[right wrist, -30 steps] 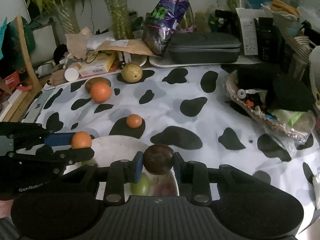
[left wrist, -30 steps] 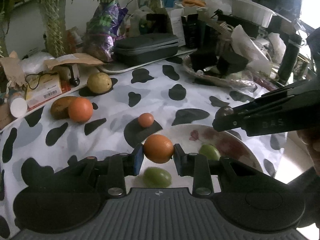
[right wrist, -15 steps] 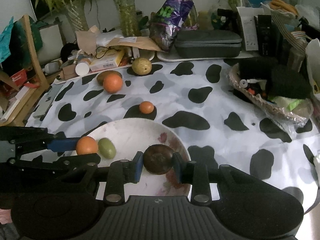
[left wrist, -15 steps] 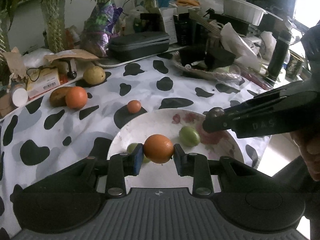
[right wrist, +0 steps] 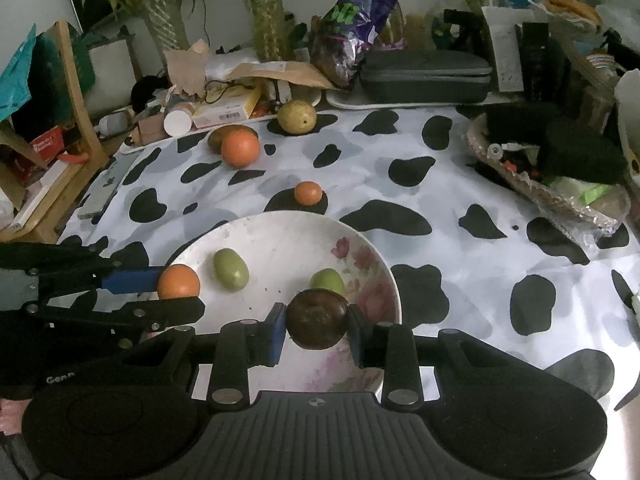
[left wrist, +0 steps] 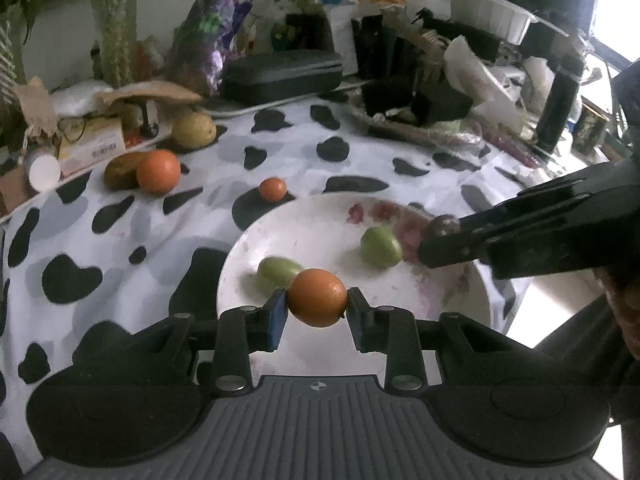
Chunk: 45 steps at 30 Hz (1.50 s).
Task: Organize fruits
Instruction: 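Carry the small orange over the plate with the left tool while the right tool carries the dark fruit, then open the left tool to drop the orange while the right tool releases the dark fruit onto the plate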
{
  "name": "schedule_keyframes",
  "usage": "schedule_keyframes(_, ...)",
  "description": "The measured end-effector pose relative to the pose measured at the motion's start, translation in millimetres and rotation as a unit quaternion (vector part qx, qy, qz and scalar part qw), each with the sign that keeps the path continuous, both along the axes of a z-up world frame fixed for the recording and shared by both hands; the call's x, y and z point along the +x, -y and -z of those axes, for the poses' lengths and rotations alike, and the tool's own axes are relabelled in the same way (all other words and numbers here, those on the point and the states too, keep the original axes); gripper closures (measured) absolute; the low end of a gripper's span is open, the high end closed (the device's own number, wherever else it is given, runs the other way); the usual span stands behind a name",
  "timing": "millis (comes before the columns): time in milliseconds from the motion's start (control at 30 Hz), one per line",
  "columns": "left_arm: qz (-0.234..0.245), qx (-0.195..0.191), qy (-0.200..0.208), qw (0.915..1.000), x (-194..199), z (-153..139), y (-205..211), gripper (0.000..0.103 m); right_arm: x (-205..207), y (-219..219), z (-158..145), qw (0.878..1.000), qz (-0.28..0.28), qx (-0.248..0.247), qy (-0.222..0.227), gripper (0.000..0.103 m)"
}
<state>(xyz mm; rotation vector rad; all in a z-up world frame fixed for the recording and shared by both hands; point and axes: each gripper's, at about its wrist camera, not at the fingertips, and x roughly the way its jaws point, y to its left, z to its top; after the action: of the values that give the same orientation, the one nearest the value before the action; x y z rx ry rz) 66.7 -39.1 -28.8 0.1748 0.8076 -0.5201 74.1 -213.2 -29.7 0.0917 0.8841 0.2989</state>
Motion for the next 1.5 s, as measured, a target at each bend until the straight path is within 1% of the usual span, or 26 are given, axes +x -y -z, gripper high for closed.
schedule_keyframes(167,0.001,0.003,-0.016,0.9999,3,8,-5,0.072,4,-3,7,1.0,-0.011,-0.001,-0.02,0.07)
schedule_keyframes(367,0.002,0.019,-0.029,0.9994,8,18,-4,0.072,7,-10,18,0.999,-0.028,-0.014,-0.045,0.07)
schedule_keyframes(533,0.0,0.033,-0.041,0.9986,14,26,-2,0.072,10,-13,24,0.998,-0.034,-0.022,-0.057,0.07)
schedule_keyframes(733,0.006,0.039,-0.039,0.9985,14,27,2,0.072,12,-18,32,0.996,-0.04,-0.034,-0.07,0.069)
schedule_keyframes(1300,0.007,0.041,-0.039,0.9984,15,27,2,0.072,11,-19,32,0.996,-0.045,-0.039,-0.071,0.069)
schedule_keyframes(1500,0.006,0.039,-0.04,0.9984,14,27,2,0.071,9,-18,29,0.996,-0.044,-0.038,-0.065,0.069)
